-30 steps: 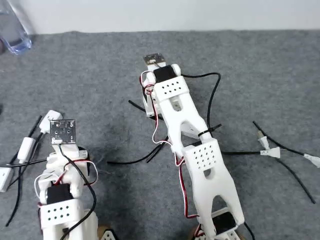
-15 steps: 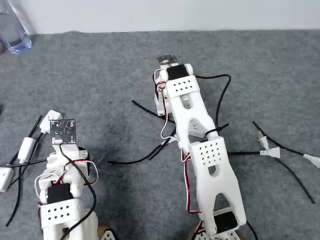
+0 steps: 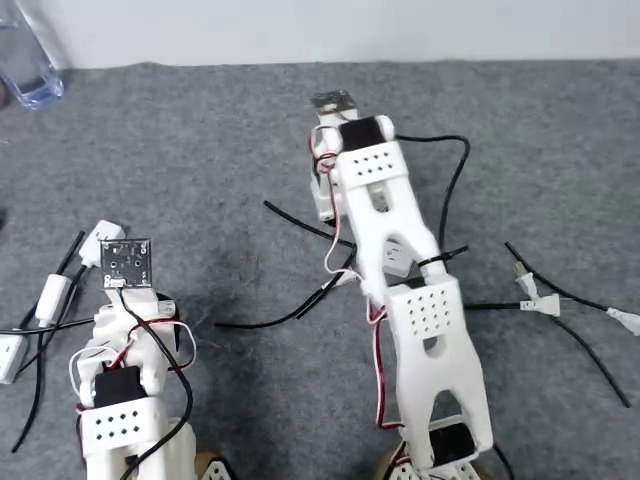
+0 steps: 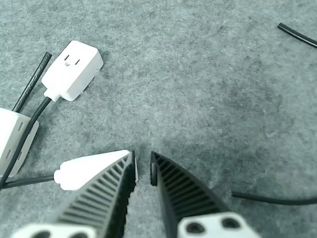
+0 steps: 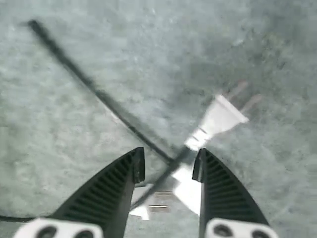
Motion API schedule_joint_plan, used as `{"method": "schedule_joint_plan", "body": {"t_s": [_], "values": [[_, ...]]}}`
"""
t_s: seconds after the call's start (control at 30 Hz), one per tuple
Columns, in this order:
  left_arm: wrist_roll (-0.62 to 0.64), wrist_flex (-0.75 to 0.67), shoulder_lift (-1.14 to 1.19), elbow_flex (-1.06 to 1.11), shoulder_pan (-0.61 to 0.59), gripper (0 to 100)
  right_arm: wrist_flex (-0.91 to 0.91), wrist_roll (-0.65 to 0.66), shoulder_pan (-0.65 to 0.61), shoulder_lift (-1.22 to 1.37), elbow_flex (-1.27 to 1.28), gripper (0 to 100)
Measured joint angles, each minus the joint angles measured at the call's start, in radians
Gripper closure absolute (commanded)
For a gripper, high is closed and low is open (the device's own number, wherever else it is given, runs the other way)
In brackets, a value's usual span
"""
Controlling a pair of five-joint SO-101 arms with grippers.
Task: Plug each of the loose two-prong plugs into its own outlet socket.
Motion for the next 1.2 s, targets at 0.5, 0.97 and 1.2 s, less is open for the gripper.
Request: {"method": "schedule_joint_plan", "body": {"t_s": [0.5,0.97,1.2], "values": [[0.0,0.0,0.0,0.0,0.0,94,-0.025,0.071,0.095,0.066,0.002,83.2],[0.0,0.0,0.0,0.0,0.0,94,-0.072,0.193,0.058,0.126,0.002,83.2],[0.0,0.0,0.0,0.0,0.0,94,-0.071,0.233,0.058,0.146,0.0,87.2]]}}
